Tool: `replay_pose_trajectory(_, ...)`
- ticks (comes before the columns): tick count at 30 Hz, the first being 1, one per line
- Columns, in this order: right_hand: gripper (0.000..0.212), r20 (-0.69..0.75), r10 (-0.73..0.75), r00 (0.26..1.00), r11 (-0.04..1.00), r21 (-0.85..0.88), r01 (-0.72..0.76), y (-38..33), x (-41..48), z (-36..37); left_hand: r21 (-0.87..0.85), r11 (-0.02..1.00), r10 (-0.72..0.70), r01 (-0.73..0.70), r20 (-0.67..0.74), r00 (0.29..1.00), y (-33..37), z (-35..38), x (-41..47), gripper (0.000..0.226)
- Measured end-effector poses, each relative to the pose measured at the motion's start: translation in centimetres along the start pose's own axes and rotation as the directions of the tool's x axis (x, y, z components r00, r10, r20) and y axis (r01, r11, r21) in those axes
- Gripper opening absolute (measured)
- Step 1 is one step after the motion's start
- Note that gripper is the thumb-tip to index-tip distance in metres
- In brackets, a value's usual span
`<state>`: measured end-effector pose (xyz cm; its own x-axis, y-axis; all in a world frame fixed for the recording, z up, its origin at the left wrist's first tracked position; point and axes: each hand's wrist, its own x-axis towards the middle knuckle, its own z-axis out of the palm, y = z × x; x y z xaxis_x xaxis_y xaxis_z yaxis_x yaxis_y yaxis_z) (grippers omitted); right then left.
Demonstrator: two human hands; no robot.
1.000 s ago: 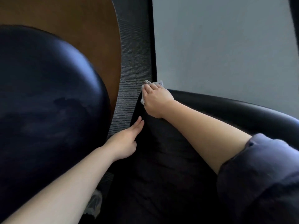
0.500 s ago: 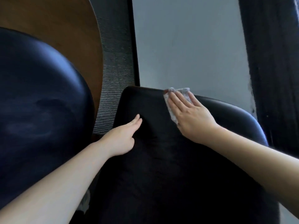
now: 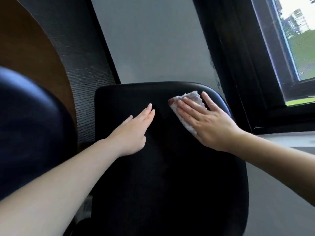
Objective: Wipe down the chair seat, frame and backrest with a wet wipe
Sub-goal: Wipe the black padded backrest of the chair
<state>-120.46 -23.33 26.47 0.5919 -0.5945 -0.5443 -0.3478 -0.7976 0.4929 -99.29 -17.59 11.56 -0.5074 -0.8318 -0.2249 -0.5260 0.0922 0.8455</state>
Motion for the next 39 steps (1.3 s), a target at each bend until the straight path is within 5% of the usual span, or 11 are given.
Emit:
replay_pose_trajectory(3,0.064,-0.057,0.120,0.991,0.993,0.012,-0.120,1.5,1.5,-0.5,0.062,0.998,-0.010,0.007,0.052,0.999,0.4,0.0,0.2,0.084)
replay_pose_trajectory(9,0.062,0.034,-0.244,0.969,0.968,0.067,0.241,-1.3,-4.5,0.6,0.083,0.994,-0.085,0.077,0.101,0.991,0.7,0.3,-0.4,0.086)
replay_pose_trajectory(14,0.066,-0.026,0.015,1.000,0.999,0.030,-0.015,1.8,1.4,-0.3,0.143,0.989,-0.058,0.046,0.078,0.995,2.0,1.3,-1.7,0.083)
replay_pose_trajectory(19,0.061,0.053,-0.312,0.949,0.943,0.142,0.302,-3.7,-5.7,1.0,0.170,0.985,-0.034,0.010,0.138,0.990,3.0,3.4,-4.7,0.082)
replay_pose_trajectory(24,0.066,0.024,-0.052,0.998,0.998,0.048,0.051,-1.2,-1.1,0.2,0.153,0.988,-0.005,-0.024,0.188,0.982,4.4,5.7,-7.2,0.082)
replay_pose_trajectory(29,0.061,0.074,-0.279,0.957,0.942,0.212,0.259,-8.8,-9.8,1.1,0.165,0.985,0.017,-0.057,0.236,0.972,5.1,7.3,-9.0,0.079)
replay_pose_trajectory(35,0.062,0.127,0.056,0.990,0.988,0.138,-0.074,-8.2,-8.0,0.6,0.216,0.966,0.046,-0.140,0.390,0.920,5.1,8.4,-12.0,0.077)
replay_pose_trajectory(39,0.061,0.137,-0.106,0.985,0.961,0.269,0.066,-15.6,-14.8,0.1,0.254,0.940,0.089,-0.228,0.462,0.882,4.9,9.7,-13.2,0.076)
